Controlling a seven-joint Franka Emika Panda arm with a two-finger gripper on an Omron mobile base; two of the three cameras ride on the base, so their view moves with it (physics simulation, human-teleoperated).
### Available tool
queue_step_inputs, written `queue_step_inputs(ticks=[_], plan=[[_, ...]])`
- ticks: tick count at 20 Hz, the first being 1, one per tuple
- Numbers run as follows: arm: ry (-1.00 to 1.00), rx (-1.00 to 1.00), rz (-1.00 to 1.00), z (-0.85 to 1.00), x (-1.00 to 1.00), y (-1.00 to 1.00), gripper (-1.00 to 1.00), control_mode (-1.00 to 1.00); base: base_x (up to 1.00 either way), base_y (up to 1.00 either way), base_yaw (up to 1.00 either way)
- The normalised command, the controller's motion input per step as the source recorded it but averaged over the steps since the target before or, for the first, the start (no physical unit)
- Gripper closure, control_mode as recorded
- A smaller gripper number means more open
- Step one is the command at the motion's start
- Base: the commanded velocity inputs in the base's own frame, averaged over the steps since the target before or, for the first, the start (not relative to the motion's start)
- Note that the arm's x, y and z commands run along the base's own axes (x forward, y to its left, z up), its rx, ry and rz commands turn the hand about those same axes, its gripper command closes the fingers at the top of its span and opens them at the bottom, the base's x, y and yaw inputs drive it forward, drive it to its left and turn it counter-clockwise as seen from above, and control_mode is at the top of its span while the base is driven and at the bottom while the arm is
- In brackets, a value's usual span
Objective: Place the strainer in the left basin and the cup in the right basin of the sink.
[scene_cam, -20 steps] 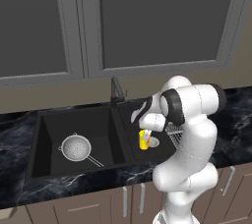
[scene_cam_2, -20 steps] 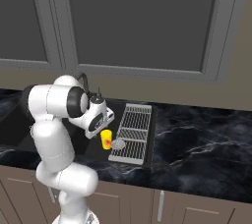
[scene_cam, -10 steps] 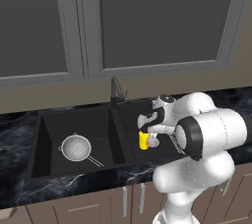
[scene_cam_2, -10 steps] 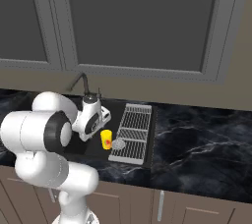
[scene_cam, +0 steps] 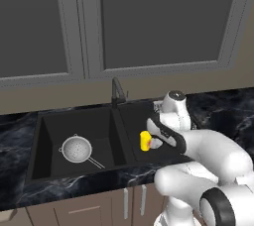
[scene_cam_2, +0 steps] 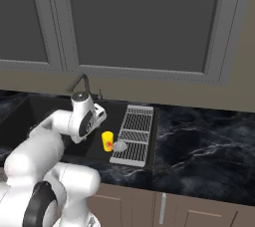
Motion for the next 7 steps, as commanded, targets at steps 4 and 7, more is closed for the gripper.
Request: queue_step_inputs(ticks=[4, 7], plan=[[0.00, 0.00, 0.00, 0.77, -0.52, 0.00, -1.00, -1.00, 0.00, 0.00, 0.00], [0.00, 0.00, 0.00, 0.71, -0.59, 0.00, -1.00, -1.00, 0.00, 0.00, 0.00]])
